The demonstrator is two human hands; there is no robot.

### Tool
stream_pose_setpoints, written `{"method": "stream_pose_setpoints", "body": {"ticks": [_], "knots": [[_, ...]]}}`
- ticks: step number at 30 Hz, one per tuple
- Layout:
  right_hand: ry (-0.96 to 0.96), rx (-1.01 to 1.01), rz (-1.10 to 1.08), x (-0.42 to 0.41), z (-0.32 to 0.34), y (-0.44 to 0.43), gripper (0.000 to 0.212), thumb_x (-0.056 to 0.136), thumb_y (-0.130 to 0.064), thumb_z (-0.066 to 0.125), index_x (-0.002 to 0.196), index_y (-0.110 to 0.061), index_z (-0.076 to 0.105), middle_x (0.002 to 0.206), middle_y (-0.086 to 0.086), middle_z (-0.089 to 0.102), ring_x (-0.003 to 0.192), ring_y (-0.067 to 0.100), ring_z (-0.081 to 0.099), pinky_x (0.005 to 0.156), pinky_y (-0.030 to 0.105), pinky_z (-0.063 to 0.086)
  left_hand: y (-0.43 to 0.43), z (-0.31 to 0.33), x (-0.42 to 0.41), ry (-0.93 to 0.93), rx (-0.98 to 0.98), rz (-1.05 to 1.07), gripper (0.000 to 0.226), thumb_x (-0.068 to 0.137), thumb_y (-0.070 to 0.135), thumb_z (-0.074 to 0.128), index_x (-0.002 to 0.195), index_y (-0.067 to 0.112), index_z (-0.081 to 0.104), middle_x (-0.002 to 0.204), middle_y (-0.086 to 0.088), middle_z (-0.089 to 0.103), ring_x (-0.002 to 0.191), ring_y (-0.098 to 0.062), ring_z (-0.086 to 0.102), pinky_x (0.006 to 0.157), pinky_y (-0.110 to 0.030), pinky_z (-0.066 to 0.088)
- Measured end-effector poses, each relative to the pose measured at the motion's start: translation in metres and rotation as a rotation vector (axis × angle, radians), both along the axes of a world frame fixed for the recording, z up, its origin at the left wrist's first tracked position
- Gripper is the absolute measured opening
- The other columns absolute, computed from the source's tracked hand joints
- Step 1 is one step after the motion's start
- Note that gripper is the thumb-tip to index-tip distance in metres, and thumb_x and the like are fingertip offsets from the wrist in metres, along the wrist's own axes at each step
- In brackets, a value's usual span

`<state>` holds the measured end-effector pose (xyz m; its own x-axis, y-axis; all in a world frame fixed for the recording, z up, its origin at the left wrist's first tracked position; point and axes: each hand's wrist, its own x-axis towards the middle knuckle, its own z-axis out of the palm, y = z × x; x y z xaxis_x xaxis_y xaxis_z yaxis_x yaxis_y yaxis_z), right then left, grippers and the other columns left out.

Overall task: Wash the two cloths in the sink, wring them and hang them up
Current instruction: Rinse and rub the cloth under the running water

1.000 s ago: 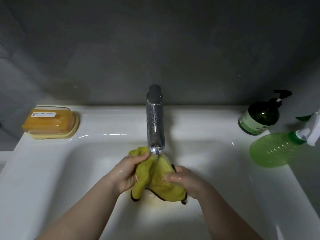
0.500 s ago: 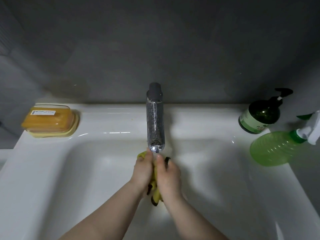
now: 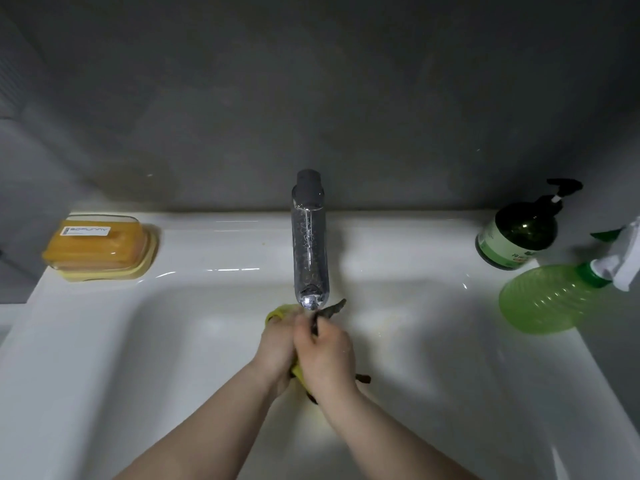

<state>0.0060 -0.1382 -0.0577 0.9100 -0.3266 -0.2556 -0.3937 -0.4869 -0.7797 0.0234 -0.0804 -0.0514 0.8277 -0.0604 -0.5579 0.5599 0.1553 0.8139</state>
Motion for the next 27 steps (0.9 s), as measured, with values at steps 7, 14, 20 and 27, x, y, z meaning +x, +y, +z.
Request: {"method": "stream_pose_setpoints", "body": {"ticks": [7,14,20,27], "knots": [[0.089,0.350,-0.232,0.030,-0.015,-0.045,0.047,0.089,-0.014,0.048,0.044,-0.015,0.036,0.046,0.003,0.036,0.051,0.019,0.043,0.050,0.023,0.033,-0.014,0.013,-0.013,0.166,-0.199,-0.160,0.038,0.095,0.037,0.037,0.087,0.008,0.060,0.068,-0.017,0.061,0.058,-0.026,0.059,0.058,-0.028,0.048],[0.135,0.837,-0.514,0.030,-0.013,-0.075,0.026,0.084,-0.029,0.057,0.068,-0.008,0.059,0.058,0.008,0.060,0.052,0.022,0.059,0.052,0.026,0.046,0.027,0.002,0.003,0.103,-0.365,-0.159,0.031,0.097,0.014,0.028,0.096,0.001,0.056,0.067,-0.012,0.065,0.060,-0.019,0.066,0.058,-0.025,0.056],[0.051,0.660,-0.352,0.019,-0.003,-0.058,0.032,0.084,-0.026,0.056,0.056,-0.016,0.047,0.059,0.009,0.046,0.062,0.021,0.046,0.061,0.030,0.037,0.033,-0.007,0.006,-0.101,0.211,-0.082,0.036,0.094,0.021,0.045,0.061,0.009,0.055,0.056,-0.004,0.054,0.052,-0.015,0.049,0.048,-0.018,0.044],[-0.065,0.337,-0.026,0.003,0.015,-0.002,0.036,0.077,-0.039,0.057,0.050,-0.018,0.044,0.053,0.003,0.052,0.060,0.023,0.051,0.056,0.027,0.040,0.005,0.009,0.008,0.061,0.036,0.166,0.034,0.090,0.029,0.046,0.060,0.015,0.046,0.044,-0.002,0.048,0.032,-0.013,0.046,0.037,-0.015,0.038]]}}
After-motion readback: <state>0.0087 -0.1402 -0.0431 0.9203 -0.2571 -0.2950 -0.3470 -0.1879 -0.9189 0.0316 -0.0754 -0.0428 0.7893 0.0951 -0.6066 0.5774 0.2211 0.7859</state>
